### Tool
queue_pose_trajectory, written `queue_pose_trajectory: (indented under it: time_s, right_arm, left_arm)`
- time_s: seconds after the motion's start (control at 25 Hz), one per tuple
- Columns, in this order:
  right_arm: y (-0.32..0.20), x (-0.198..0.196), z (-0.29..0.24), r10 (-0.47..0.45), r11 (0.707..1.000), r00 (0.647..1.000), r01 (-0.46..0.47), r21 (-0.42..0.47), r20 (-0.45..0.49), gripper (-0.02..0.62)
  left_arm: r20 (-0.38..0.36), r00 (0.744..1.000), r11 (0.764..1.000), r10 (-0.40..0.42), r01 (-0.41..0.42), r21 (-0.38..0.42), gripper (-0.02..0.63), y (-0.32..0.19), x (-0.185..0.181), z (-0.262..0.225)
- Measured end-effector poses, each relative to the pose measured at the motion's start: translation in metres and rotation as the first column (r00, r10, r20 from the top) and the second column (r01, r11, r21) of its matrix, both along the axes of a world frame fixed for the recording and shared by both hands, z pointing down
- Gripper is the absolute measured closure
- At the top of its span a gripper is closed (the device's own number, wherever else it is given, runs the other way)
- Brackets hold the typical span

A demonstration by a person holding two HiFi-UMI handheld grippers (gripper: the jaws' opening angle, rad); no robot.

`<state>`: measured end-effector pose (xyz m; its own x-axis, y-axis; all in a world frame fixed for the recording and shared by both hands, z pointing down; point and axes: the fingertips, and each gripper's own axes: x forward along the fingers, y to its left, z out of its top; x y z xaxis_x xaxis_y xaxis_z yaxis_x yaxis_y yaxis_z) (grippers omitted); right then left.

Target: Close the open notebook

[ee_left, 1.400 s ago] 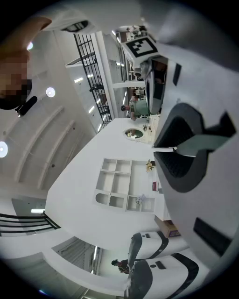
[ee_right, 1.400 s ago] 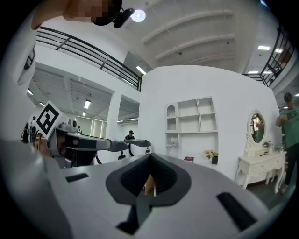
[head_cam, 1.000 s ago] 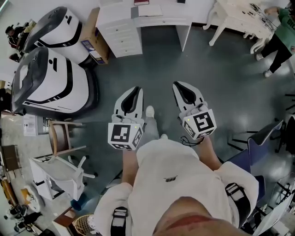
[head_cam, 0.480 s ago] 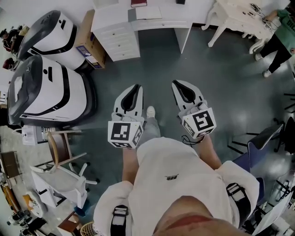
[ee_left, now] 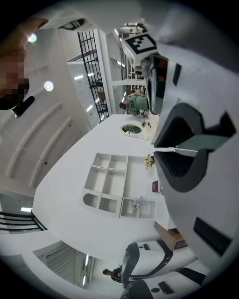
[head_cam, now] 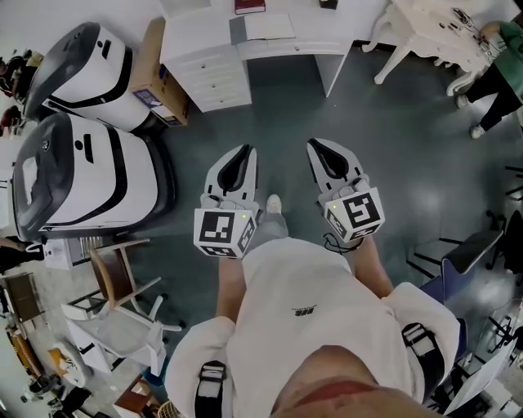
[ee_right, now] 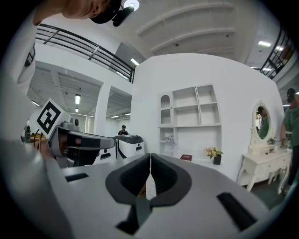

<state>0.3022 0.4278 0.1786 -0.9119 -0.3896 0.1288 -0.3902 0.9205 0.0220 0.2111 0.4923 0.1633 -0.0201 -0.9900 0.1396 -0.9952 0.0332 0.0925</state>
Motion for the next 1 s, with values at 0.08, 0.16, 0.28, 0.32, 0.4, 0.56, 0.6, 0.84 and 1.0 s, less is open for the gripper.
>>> queue_pose_trajectory:
  time_s: [0.08,0.16,0.28,0.32,0.4,0.56,0.6,0.84,1.0]
  right_arm:
    - [-0.012,-0.017,0.002,0.003,1.000,1.000,-0.003,-0.005,-0.003,0.598]
    - [-0.026,-0.034,0.004,0.008,1.000,1.000,-0.008,-0.008,-0.008,0.598]
    - [-0.048,-0.060,0.007,0.017,1.000,1.000,-0.018,-0.009,-0.013,0.598]
    - [-0.054,-0.068,0.008,0.021,1.000,1.000,-0.021,-0.008,-0.014,0.598]
    - [-0.067,-0.086,0.008,0.029,1.000,0.999,-0.030,-0.007,-0.019,0.598]
    - [-0.087,-0.110,0.007,0.057,0.998,0.998,-0.057,-0.002,-0.035,0.598]
    - [-0.091,-0.115,0.007,0.063,0.998,0.997,-0.063,-0.001,-0.039,0.598]
    - [-0.112,-0.127,0.011,0.088,0.996,0.994,-0.088,0.000,-0.061,0.598]
    - [-0.128,-0.134,0.014,0.099,0.995,0.993,-0.098,0.009,-0.059,0.598]
  left_arm:
    - [-0.004,1.000,1.000,0.003,-0.003,-0.008,0.606,-0.013,-0.016,0.003]
    - [-0.009,1.000,1.000,0.008,-0.008,-0.014,0.606,-0.028,-0.033,0.006]
    - [-0.015,1.000,1.000,0.021,-0.021,-0.021,0.606,-0.050,-0.059,0.010]
    - [-0.017,1.000,0.999,0.025,-0.026,-0.023,0.606,-0.057,-0.068,0.011]
    - [-0.018,0.999,0.999,0.034,-0.034,-0.026,0.606,-0.070,-0.085,0.012]
    - [-0.018,0.998,0.998,0.058,-0.059,-0.028,0.606,-0.092,-0.113,0.013]
    - [-0.019,0.998,0.998,0.063,-0.064,-0.028,0.606,-0.097,-0.119,0.013]
    - [-0.028,0.997,0.997,0.078,-0.079,-0.022,0.606,-0.123,-0.139,0.016]
    - [-0.027,0.996,0.996,0.085,-0.086,-0.027,0.606,-0.138,-0.146,0.023]
